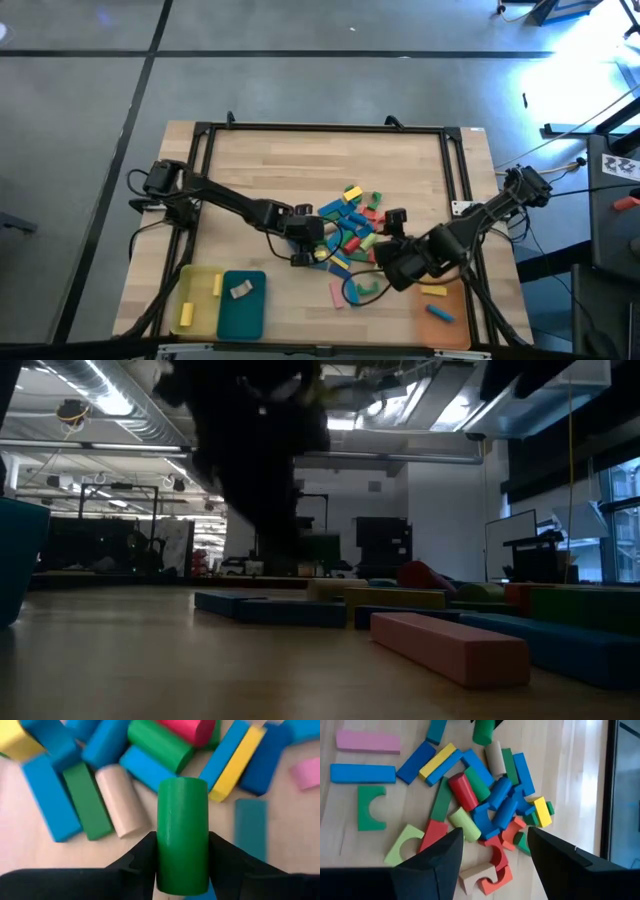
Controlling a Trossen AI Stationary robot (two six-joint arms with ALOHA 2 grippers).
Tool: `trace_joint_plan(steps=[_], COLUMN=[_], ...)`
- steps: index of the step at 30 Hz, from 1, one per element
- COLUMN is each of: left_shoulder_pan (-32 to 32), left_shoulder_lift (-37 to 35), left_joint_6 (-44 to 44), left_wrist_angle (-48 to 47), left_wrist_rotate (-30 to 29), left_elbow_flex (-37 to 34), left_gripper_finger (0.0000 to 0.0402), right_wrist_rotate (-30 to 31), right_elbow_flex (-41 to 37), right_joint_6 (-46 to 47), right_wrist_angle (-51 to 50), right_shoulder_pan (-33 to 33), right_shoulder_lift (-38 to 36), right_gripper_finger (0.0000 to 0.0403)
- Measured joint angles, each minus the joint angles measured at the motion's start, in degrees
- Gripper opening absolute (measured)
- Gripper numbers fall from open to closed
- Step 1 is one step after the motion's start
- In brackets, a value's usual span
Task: Sort blocks by size
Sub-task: Put the green cylindrical block into the yellow bin
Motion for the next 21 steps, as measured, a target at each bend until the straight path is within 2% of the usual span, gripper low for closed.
trace_joint_plan(steps=[4,10,17,21], left_shoulder_pan=[-0.9,-4.4,-12.7,-19.4], left_shoulder_lift=[-3.8,-10.2,-16.4,-17.5], left_joint_6=[-1.8,-10.7,-32.7,-45.6], left_wrist_angle=[-7.2,-18.5,-32.5,-37.3], left_wrist_rotate=[0.7,6.5,15.0,18.2], left_elbow_flex=[3.7,7.3,7.4,7.4], left_gripper_finger=[0.0123,0.0127,0.0129,0.013], right_wrist_rotate=[-1.5,-1.5,-1.5,-2.0], right_elbow_flex=[0.0,0.0,-0.1,-2.5], right_joint_6=[-2.1,-3.2,-3.2,-3.2], right_wrist_angle=[1.4,1.7,2.0,7.5], right_shoulder_pan=[-1.7,-3.4,-3.9,-4.4], right_shoulder_lift=[0.1,0.2,0.2,0.2], right_gripper_finger=[0.0225,0.0225,0.0225,0.0225])
